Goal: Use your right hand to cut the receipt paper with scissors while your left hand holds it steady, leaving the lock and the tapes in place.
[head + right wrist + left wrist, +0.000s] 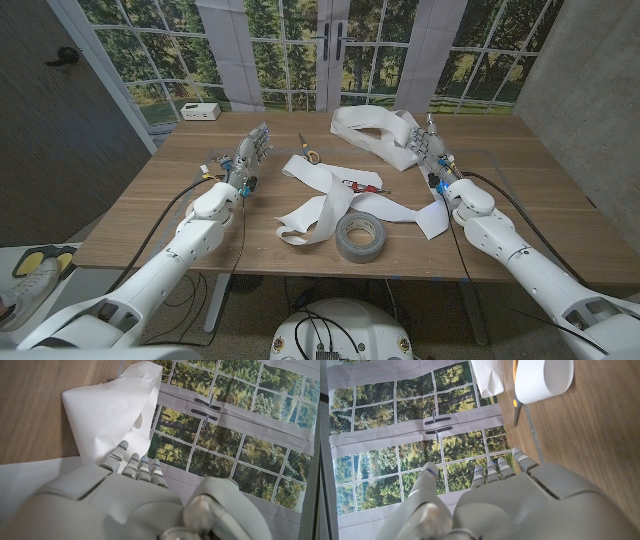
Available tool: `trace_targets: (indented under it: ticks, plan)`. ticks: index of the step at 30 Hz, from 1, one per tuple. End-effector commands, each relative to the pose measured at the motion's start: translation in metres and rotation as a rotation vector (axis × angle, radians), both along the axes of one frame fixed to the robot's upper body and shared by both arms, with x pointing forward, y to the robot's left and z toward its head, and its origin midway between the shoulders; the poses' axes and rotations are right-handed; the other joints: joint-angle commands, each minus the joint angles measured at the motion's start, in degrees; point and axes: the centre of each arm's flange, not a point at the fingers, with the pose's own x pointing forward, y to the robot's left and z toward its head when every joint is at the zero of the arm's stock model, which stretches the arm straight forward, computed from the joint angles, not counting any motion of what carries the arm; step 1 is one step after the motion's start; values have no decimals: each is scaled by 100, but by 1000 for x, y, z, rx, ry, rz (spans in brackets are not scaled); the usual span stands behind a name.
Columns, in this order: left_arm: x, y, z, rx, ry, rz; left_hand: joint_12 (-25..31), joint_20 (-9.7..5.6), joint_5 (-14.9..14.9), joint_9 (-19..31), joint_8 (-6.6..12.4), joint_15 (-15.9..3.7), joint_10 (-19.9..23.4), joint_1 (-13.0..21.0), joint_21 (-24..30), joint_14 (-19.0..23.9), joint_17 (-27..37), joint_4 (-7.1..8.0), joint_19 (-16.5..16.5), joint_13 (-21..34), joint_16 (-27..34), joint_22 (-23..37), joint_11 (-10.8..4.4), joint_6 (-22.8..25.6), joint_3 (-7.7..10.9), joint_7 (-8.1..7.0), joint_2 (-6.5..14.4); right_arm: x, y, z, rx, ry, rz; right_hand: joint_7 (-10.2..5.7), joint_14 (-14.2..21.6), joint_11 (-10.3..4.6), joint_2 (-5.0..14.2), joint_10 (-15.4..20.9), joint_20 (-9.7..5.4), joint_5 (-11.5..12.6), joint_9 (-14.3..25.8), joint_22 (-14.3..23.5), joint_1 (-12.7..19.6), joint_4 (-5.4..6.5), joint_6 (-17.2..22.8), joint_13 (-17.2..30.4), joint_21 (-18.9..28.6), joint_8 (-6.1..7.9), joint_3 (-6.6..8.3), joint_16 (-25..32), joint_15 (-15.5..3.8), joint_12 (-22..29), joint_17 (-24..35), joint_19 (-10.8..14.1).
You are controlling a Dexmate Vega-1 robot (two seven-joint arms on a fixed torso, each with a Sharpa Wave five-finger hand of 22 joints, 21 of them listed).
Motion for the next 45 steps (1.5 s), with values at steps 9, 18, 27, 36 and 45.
trace_targets:
  ticks: [9, 18, 27, 36, 45]
  plan:
    - [0, 5, -2, -18, -23, 19, 21, 39, 16, 25, 27, -50, 7, 88, 30, 22, 8, 3, 49, 7, 32, 7, -43, -8, 34, -38, 9, -4, 7, 0, 28, 10, 28, 37, 0, 30, 26, 18, 4, 35, 28, 30, 36, 8, -1, 12, 30, 31, -29, 28, 41, 32, -4, 47]
    - [-6, 10, -2, -21, -60, 55, 75, 34, 18, 27, 80, -127, 177, 146, 56, 158, 7, 4, 152, -1, 61, 7, -57, 213, 43, -92, 38, -9, 8, 3, 11, 15, 15, 33, 1, 23, 32, 23, 7, 39, 27, 30, 37, 8, 0, 11, 35, 29, -23, 29, 42, 34, -18, 52]
    - [-12, 10, 0, 10, -80, 87, 74, 7, 19, 27, 74, -123, 188, 166, 52, 162, 6, 2, 155, -3, 52, 7, -53, 234, 44, -78, 42, -13, 11, 5, -7, 17, 16, 28, 4, 16, 38, 50, 23, 43, 27, 29, 49, 1, -7, 11, 38, 25, -13, 30, 40, 44, -33, 56]
    - [-15, 8, 0, 27, -99, 142, 85, -9, 19, 28, 70, -128, 234, 188, 46, 174, 6, -1, 158, -5, 47, 7, -56, 267, 43, -64, 42, -19, 2, 9, -49, -9, -5, -11, -6, -2, 50, 77, 34, 49, 27, 29, 80, -16, -5, 10, 36, 25, 6, 25, 17, 52, -52, 48]
    - [-22, 6, 0, 83, -150, 169, 121, -36, 2, 30, 86, -142, 370, 133, 43, 204, 16, 10, 187, -3, 45, 7, -72, 409, -50, -116, -92, -33, -7, 4, -88, -22, -17, -98, 61, -98, 77, 385, 10, 53, 25, 28, 187, -74, 30, 12, 51, 41, 59, 47, -193, 151, -106, 78]
